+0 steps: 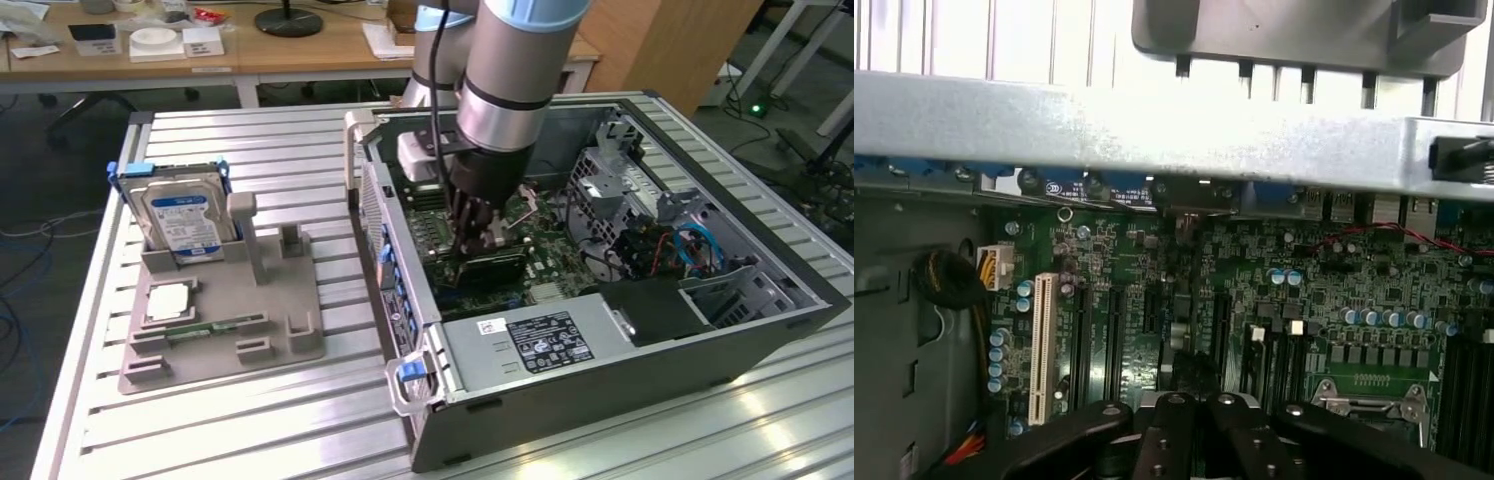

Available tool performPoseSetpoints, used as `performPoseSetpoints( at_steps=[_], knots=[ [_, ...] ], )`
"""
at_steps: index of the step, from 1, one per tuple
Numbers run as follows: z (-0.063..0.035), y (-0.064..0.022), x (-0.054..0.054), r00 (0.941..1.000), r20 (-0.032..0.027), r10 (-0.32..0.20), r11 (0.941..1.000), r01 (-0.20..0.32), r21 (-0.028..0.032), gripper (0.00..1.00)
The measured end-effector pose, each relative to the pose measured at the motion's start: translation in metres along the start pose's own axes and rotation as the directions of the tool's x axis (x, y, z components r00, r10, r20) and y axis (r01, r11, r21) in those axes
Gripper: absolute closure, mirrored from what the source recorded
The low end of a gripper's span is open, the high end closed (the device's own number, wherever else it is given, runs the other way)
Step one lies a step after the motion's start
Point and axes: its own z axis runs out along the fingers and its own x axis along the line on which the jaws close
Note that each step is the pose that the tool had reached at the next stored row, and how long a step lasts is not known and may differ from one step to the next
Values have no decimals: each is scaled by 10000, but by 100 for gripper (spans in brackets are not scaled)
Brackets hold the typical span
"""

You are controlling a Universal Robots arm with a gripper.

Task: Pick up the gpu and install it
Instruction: 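Press down on the gpu until it lock into place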

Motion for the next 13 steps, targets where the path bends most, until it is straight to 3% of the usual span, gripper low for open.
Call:
performPoseSetpoints(
  at_steps=[9,13],
  knots=[
    [56,31,2,10000,-18,-19,10000,19,-13,89],
    [72,30,-2,10000,0,-22,10000,22,-15,89]
  ],
)
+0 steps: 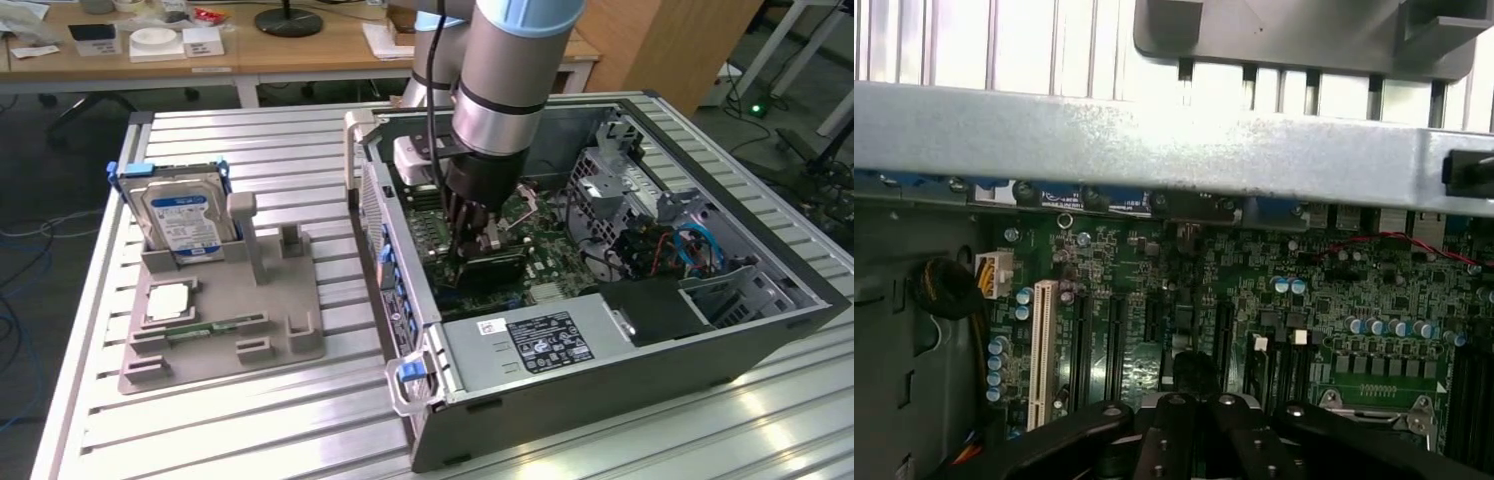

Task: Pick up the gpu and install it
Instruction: 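Press down on the gpu until it lock into place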

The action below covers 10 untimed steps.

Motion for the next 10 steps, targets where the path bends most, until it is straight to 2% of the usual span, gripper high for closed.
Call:
performPoseSetpoints(
  at_steps=[1,3,5,10],
  knots=[
    [-4,1,1,10000,14,-2,10000,2,-1,89],
    [-24,1,-1,10000,86,-3,10000,3,22,89],
    [-45,-1,-2,9999,122,-7,10000,7,34,89],
    [-77,2,0,9999,114,-7,10000,7,20,89]
  ],
)
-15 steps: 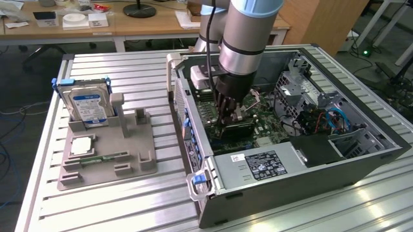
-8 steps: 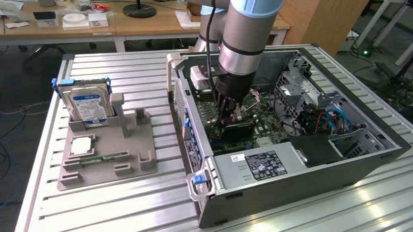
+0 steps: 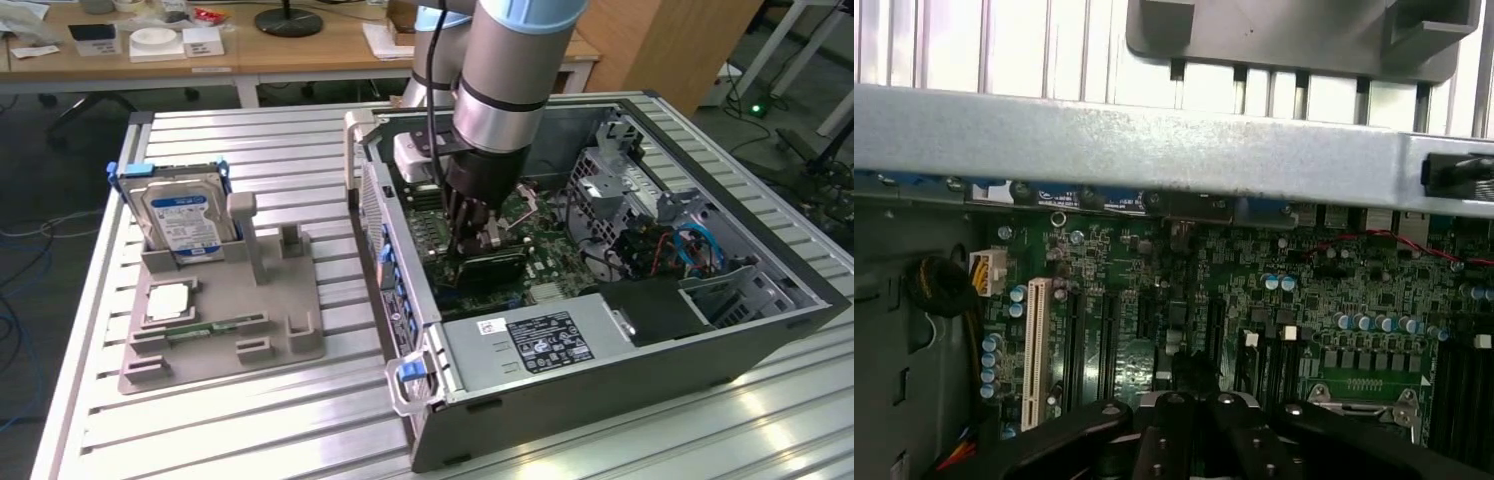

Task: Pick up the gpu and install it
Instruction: 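Press down on the gpu until it lock into place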

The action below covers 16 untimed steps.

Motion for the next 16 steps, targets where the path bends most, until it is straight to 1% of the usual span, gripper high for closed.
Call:
performPoseSetpoints(
  at_steps=[2,4,9,10,12,16],
  knots=[
    [-9,0,0,10000,2,-2,10000,2,1,89],
    [-84,3,-3,10000,1,0,10000,0,0,89],
    [-132,3,-4,10000,-2,0,10000,0,0,89],
    [-134,3,-4,10000,-7,0,10000,0,1,89],
    [-134,3,-4,10000,-33,0,10000,0,0,89],
    [-135,3,-4,10000,-35,1,10000,-1,-1,89]
  ],
)
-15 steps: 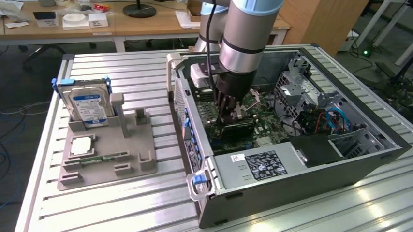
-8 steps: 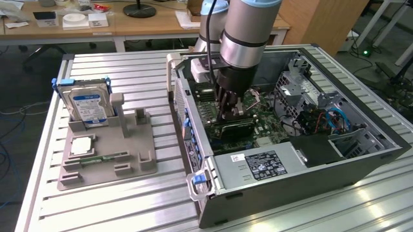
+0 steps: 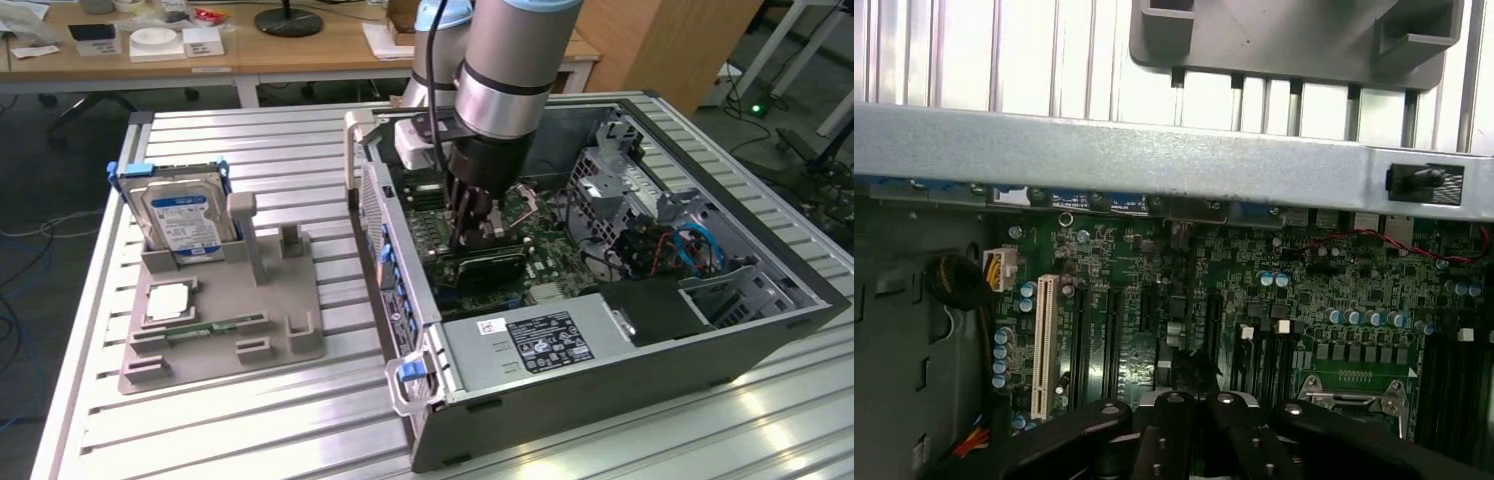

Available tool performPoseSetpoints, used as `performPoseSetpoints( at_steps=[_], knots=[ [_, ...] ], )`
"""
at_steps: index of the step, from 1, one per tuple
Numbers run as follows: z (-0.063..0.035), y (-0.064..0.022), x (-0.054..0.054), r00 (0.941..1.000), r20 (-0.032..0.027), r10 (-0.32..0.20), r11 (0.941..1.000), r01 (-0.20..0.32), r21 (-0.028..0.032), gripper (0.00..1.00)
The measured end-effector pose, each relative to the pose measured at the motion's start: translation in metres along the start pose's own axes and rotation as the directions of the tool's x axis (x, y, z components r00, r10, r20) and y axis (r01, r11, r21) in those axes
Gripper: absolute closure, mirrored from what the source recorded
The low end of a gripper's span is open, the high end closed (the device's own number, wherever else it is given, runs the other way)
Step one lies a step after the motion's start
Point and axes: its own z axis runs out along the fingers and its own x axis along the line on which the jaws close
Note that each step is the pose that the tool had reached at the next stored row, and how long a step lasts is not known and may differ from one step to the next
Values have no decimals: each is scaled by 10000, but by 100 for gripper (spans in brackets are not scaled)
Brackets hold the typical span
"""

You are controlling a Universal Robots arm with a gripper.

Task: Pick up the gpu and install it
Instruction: 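Press down on the gpu until it lock into place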

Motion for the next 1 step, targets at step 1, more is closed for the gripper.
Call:
performPoseSetpoints(
  at_steps=[1],
  knots=[
    [0,0,0,10000,0,0,10000,0,0,89]
  ],
)
